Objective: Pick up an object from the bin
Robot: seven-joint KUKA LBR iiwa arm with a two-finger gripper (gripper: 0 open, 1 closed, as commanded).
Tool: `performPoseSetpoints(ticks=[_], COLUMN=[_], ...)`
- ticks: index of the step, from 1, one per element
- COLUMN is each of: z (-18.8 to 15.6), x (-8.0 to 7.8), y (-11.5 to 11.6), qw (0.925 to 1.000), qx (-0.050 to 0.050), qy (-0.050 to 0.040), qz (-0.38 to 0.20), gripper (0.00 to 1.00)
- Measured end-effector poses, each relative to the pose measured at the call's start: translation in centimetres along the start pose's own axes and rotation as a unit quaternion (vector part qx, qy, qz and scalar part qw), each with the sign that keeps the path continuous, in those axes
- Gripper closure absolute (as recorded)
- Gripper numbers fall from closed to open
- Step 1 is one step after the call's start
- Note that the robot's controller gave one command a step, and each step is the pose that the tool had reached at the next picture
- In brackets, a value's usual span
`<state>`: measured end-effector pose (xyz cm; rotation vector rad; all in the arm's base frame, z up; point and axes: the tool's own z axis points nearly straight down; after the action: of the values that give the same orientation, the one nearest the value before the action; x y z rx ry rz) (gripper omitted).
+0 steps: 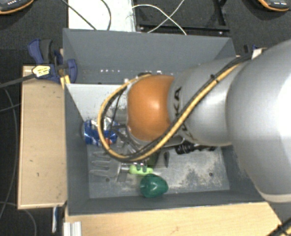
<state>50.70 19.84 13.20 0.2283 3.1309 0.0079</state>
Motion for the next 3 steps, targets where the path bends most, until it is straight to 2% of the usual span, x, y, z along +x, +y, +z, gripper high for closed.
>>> performPoseSetpoints(ticks=[1, 2, 3], z=[-6.7, 2.6, 1.1], x=[1.9, 1.8, 2.5], y=[1.1, -1.9, -0.7], qw=[0.9984, 0.9970, 0.9994], qx=[0.001, -0.001, 0.001], qy=[-0.0002, -0.0023, 0.0001], qz=[-0.057, -0.077, -0.034], gripper=[0.00, 0.00, 0.00])
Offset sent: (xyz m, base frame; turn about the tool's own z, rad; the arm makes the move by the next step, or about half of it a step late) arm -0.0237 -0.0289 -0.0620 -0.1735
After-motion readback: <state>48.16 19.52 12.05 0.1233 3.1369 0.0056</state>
